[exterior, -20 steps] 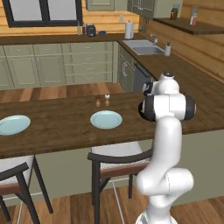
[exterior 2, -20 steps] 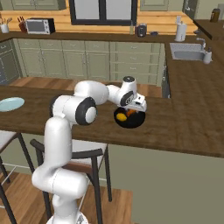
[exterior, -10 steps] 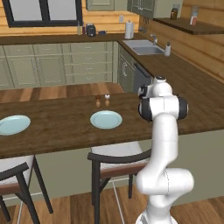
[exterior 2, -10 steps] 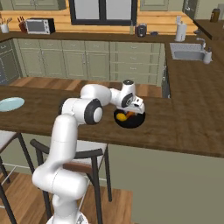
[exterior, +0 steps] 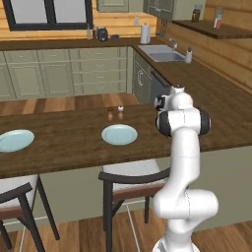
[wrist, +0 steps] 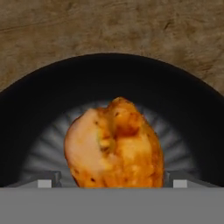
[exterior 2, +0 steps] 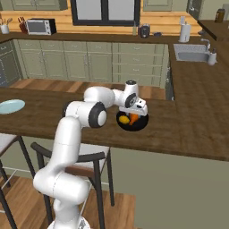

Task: Pick the chicken drumstick and lemon from their plates and place them in the bowl. Then put the bowl in the fridge.

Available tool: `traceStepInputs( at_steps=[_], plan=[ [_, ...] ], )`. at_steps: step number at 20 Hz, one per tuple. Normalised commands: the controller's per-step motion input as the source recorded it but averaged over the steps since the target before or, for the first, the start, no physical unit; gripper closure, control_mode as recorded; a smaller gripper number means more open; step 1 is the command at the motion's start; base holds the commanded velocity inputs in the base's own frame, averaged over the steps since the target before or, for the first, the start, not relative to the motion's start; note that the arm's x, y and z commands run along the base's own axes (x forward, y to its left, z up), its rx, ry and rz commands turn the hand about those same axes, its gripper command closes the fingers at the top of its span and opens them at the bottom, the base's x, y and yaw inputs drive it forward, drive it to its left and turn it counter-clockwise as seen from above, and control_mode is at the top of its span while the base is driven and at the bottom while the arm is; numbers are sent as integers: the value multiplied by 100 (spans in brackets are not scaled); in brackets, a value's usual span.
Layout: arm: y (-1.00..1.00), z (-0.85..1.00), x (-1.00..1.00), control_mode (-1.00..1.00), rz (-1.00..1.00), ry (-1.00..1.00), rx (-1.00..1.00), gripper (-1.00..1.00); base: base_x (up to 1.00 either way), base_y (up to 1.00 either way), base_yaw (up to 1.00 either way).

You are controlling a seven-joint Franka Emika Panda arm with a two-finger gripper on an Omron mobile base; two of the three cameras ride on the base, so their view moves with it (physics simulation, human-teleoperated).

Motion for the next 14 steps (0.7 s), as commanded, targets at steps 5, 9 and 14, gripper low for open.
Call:
traceStepInputs(
  at_steps=[5,9,14],
  plan=[
    [-5,3,-8,-100,-3,-3,0,-100,0,0,0],
    [-14,41,-74,-100,-18,-11,4,-100,0,0,0],
    [-7,20,-77,-100,-19,-2,9,-100,0,0,0]
  ],
)
